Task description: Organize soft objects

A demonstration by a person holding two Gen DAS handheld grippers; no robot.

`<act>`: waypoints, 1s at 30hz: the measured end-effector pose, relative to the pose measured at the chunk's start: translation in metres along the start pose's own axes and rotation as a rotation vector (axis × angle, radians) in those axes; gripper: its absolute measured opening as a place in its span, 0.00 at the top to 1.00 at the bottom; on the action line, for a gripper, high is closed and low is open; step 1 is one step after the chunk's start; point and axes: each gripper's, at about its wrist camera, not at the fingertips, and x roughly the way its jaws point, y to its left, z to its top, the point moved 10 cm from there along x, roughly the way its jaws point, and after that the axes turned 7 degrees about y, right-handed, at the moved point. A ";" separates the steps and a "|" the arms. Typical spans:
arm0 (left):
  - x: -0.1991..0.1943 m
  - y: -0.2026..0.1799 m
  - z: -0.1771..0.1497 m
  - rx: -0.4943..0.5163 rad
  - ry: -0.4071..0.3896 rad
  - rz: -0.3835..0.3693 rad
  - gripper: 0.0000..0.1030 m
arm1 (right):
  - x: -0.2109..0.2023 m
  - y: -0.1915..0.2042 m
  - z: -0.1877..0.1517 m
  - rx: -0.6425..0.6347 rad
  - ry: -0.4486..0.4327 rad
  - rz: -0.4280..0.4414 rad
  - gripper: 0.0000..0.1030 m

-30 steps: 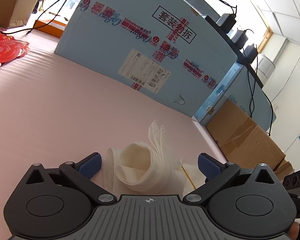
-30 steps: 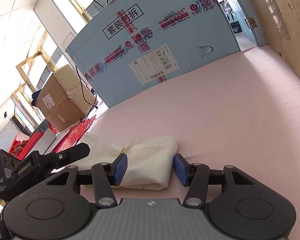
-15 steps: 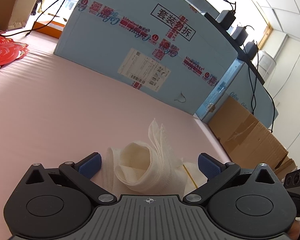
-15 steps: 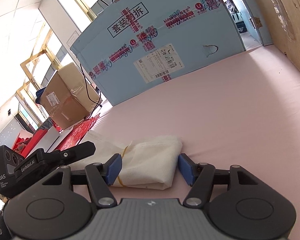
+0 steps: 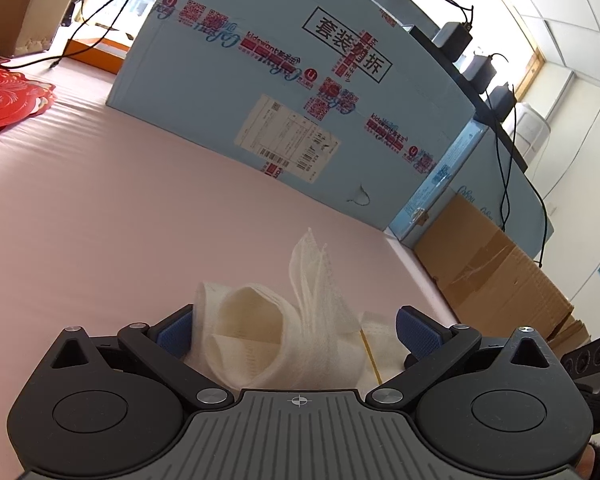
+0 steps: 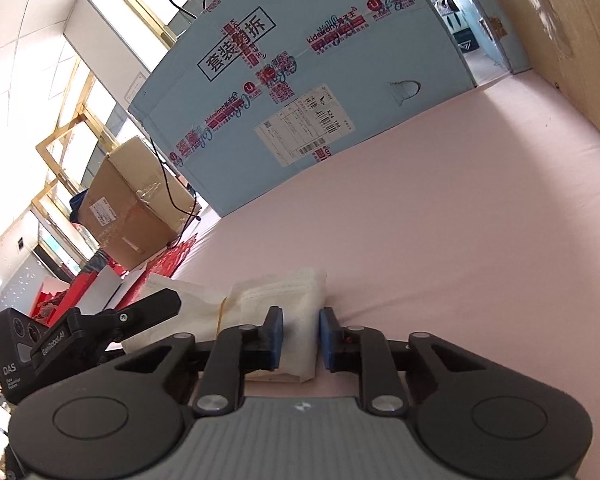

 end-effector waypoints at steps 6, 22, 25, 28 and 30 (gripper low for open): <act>-0.001 -0.018 -0.006 0.017 0.028 -0.057 0.13 | -0.010 -0.003 0.003 0.016 -0.056 0.002 0.83; -0.034 -0.148 0.029 0.248 -0.144 -0.275 0.19 | -0.138 0.006 0.047 -0.094 -0.412 -0.006 0.80; -0.030 -0.188 0.034 0.293 -0.184 -0.348 0.16 | -0.179 0.000 0.062 -0.111 -0.497 -0.024 0.80; -0.020 -0.231 0.033 0.369 -0.188 -0.422 0.16 | -0.218 -0.014 0.073 -0.124 -0.581 -0.075 0.80; -0.011 -0.258 0.032 0.418 -0.185 -0.460 0.16 | -0.240 -0.025 0.081 -0.135 -0.623 -0.121 0.79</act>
